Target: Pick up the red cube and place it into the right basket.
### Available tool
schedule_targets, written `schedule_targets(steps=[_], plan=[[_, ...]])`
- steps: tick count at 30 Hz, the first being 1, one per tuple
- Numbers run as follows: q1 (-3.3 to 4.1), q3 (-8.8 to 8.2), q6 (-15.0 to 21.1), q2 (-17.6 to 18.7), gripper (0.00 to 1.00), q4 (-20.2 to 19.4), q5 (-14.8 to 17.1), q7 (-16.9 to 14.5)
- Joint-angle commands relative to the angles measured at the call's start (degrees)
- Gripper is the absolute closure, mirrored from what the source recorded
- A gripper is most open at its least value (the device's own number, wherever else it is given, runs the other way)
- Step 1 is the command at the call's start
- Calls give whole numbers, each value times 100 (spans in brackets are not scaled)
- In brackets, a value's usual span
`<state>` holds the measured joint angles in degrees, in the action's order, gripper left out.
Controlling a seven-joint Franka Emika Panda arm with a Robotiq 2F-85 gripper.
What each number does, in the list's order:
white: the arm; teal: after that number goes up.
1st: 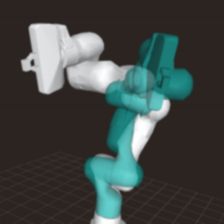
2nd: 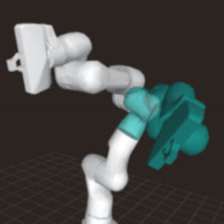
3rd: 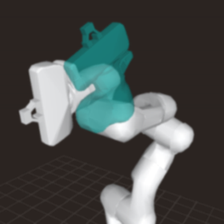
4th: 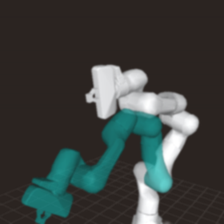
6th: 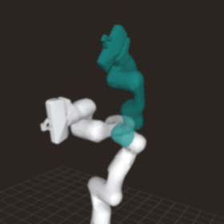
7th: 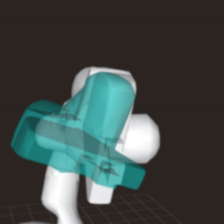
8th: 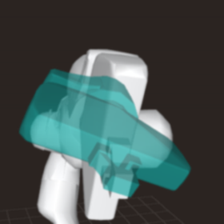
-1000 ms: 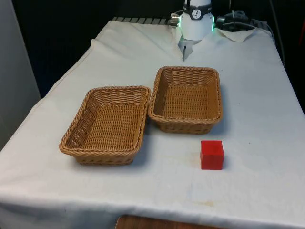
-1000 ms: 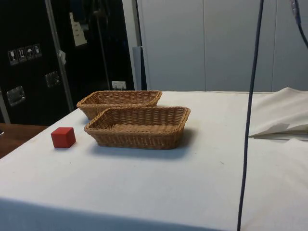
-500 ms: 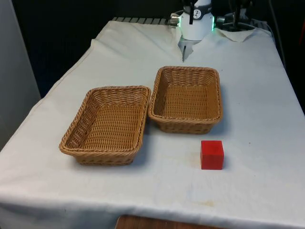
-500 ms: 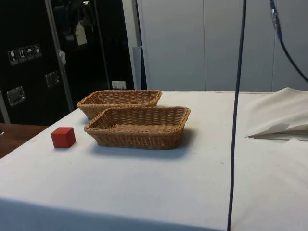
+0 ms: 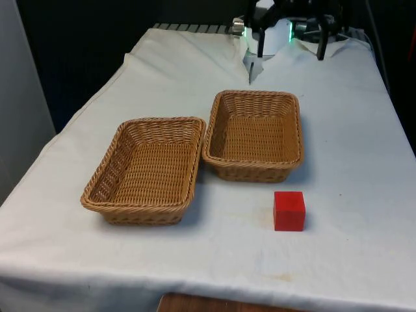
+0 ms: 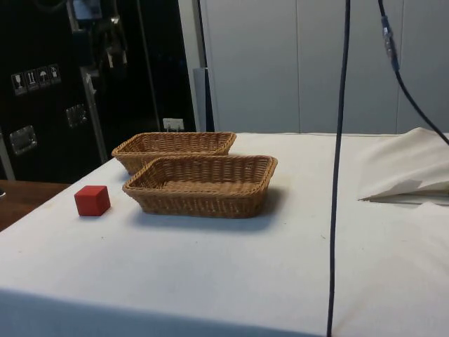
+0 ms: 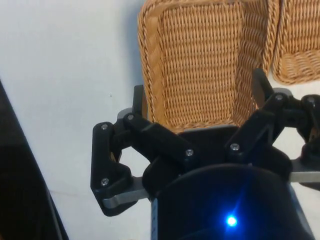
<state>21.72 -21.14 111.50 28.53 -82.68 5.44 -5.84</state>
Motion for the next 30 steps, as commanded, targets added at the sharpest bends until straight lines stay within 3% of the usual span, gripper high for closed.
schedule_targets(steps=[1, 4, 14, 15, 16, 18, 23, 24, 25, 30], plan=[[-23, 23, 109, 69, 0, 23, 40, -69], [0, 6, 143, 74, 0, 0, 0, -46], [-63, 69, 550, 481, 0, 252, 80, -206], [-23, 29, 550, 435, 0, 195, 11, -149], [-69, 69, 567, 516, 0, 292, 86, -218], [-92, 69, 607, 642, 0, 424, 138, -269], [-126, 69, 670, 831, 0, 619, 223, -355], [-97, 29, 682, 842, 0, 619, 201, -327], [-149, 74, 693, 911, 0, 693, 281, -395], [-195, 80, 739, 1100, 0, 888, 435, -510]])
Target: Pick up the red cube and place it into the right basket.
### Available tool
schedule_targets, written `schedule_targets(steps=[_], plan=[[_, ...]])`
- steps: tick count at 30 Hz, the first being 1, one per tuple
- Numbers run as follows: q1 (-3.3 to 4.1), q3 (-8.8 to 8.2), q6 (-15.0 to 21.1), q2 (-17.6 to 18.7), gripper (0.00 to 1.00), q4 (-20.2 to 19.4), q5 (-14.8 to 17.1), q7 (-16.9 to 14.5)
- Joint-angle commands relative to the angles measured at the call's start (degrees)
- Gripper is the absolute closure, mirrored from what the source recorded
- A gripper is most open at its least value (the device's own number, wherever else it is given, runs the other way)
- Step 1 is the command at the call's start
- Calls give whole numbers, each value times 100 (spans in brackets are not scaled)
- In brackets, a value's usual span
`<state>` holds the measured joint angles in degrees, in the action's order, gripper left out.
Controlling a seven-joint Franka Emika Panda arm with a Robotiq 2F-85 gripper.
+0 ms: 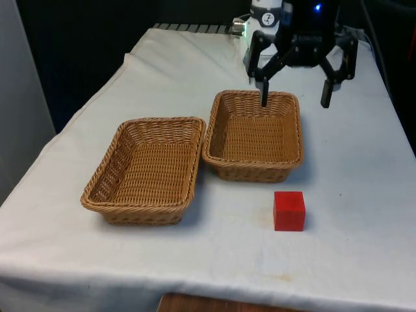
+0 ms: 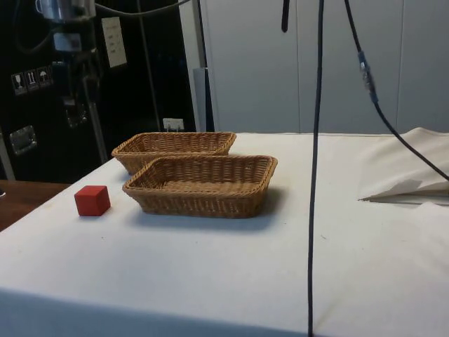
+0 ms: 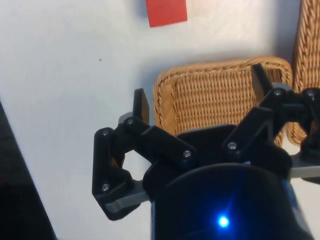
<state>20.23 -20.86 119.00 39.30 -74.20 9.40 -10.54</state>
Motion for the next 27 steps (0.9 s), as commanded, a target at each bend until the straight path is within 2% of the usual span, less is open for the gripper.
schedule_targets(steps=[1, 2, 3, 4, 11, 12, 13, 15, 19, 20, 21, 27], plan=[[-57, 52, 0, 63, 0, 80, 74, -63], [-69, 57, 6, 109, 0, 126, 120, -92], [-23, 0, 17, 86, 0, 86, 80, -57], [-92, 57, 17, 195, 0, 206, 201, -143], [-172, 52, 34, 550, 0, 550, 550, -355], [-120, 0, 34, 493, 0, 493, 487, -309], [-178, 52, 46, 596, 0, 584, 584, -378], [-183, 52, 57, 676, 0, 647, 659, -418], [-183, 52, 126, 882, 0, 751, 791, -493], [-149, 6, 97, 837, 0, 716, 745, -458], [-178, 57, 160, 922, 0, 762, 808, -504], [-155, 115, 332, 1134, 0, 779, 859, -533]])
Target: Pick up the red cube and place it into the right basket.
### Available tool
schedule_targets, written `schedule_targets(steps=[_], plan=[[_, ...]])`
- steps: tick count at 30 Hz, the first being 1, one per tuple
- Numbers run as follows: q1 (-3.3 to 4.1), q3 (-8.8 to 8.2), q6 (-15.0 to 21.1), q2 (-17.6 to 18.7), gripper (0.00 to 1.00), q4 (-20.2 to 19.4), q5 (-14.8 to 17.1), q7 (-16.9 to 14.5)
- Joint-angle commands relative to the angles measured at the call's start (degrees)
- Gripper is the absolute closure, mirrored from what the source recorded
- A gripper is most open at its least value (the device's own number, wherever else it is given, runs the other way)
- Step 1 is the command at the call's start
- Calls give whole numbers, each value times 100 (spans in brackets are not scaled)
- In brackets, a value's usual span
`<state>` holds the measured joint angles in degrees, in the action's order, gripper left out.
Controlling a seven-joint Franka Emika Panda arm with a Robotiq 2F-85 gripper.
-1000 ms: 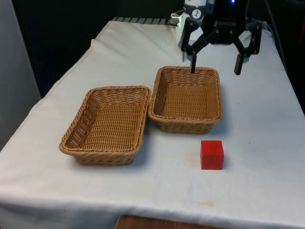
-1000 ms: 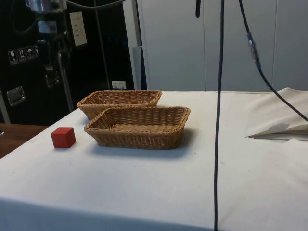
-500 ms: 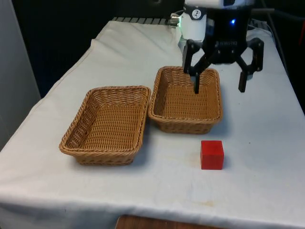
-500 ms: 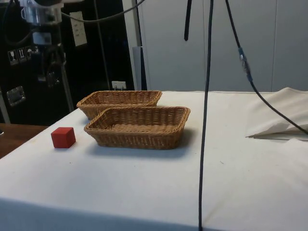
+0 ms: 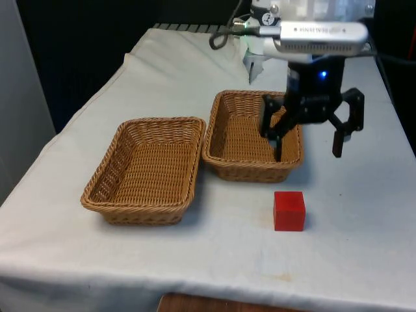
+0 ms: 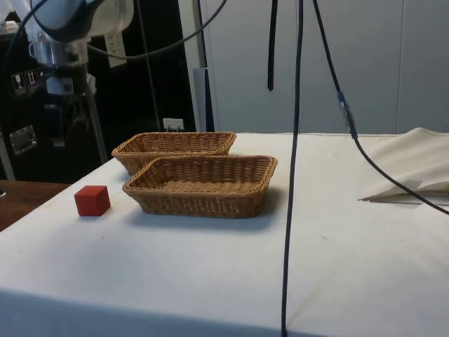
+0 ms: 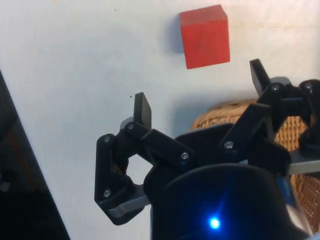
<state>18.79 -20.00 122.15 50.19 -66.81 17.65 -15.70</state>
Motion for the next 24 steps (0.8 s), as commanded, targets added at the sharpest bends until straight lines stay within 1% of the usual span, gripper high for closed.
schedule_targets(steps=[1, 2, 3, 6, 11, 12, 13, 14, 18, 20, 21, 22, 24], plan=[[-11, 40, 46, 74, 0, 40, 34, -17], [-11, 52, 74, 103, 0, 40, 34, -11], [6, 29, 57, 57, 0, 0, 0, 0], [-11, 103, 149, 223, 0, 57, 46, 11], [-17, 143, 183, 372, 0, 103, 74, 46], [6, 109, 183, 309, 0, 52, 34, 34], [-23, 149, 178, 407, 0, 115, 86, 52], [-34, 143, 172, 464, 0, 143, 109, 63], [-57, 143, 160, 544, 0, 166, 178, 80], [-86, 138, 143, 573, 0, 178, 195, 80], [-40, 115, 183, 539, 0, 132, 160, 74], [-97, 132, 138, 579, 0, 183, 201, 74], [-132, 115, 138, 602, 0, 178, 212, 80]])
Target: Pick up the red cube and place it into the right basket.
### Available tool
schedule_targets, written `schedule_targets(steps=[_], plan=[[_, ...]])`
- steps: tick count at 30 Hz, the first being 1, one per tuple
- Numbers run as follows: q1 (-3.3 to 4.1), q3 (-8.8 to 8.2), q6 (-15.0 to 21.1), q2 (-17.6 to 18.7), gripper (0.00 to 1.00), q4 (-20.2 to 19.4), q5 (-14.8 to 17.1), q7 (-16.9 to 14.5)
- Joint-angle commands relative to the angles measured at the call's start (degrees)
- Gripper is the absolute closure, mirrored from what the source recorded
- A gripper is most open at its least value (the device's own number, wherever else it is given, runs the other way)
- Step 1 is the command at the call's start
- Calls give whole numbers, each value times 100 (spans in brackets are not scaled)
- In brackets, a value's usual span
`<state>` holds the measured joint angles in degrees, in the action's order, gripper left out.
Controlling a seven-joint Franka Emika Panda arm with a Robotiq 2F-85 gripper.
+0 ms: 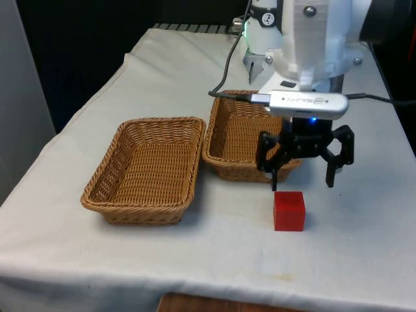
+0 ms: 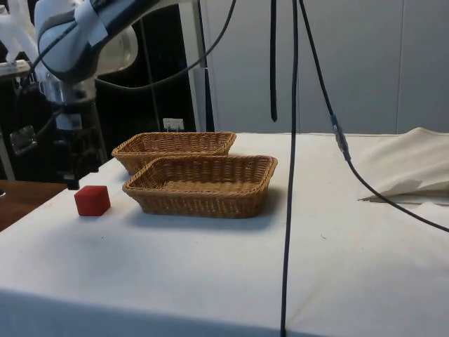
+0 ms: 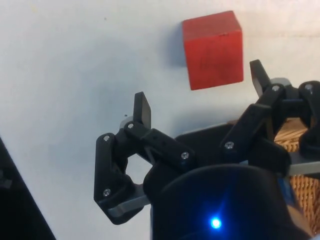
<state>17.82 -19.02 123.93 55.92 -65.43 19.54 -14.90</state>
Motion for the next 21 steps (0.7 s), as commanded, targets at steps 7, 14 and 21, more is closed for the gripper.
schedule_targets(steps=[7, 14, 21], plan=[[-109, -11, -23, 109, 0, 63, 57, 17], [-183, -11, -40, 252, 0, 206, 69, 52], [-246, 0, -69, 498, 0, 487, 74, 103]])
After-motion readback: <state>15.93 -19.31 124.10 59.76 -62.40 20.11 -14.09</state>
